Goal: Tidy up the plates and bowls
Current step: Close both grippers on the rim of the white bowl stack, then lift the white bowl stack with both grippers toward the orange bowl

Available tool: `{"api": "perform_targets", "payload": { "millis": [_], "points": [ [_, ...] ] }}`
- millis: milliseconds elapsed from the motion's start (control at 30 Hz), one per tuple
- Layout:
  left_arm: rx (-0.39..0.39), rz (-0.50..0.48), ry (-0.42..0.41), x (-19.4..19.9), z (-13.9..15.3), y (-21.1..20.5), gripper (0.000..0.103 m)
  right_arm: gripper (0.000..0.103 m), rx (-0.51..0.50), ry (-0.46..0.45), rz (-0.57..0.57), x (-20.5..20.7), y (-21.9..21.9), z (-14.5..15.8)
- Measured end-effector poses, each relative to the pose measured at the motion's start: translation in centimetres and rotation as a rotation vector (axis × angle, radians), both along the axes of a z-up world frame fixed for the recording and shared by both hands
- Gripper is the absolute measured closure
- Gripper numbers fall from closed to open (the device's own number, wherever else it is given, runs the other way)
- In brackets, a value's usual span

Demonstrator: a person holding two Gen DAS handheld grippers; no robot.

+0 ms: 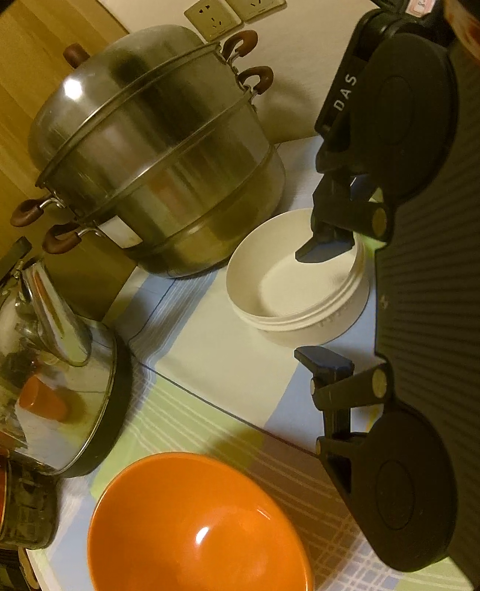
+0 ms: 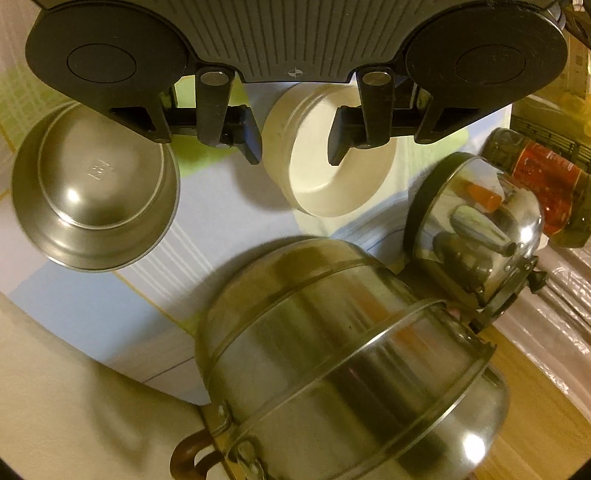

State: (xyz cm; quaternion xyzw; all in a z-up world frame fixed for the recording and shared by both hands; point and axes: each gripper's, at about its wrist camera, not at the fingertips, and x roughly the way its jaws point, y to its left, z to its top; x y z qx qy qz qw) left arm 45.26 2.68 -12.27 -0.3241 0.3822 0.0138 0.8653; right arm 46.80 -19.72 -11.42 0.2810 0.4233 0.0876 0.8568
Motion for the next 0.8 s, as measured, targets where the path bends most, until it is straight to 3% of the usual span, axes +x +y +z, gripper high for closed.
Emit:
{"api": "perform_targets", "payload": {
  "millis": [200, 633, 800],
  "points": [
    [0.008, 0.005, 0.004, 0.8, -0.6, -0.3, 0.063, 0.069, -0.014, 0.021, 0.002, 0.9, 0.3, -1.3],
    [0.023, 0.019, 0.014, 1.3, -1.6, -0.1, 0.083, 0.078, -0.028, 0.042, 0.023, 1.7, 1.1, -2.8],
    [0.029, 0.01, 0.013, 1.4, -1.7, -0.3, 0.084, 0.08, -0.034, 0.042, 0.024, 1.8, 1.2, -2.8]
  ]
}}
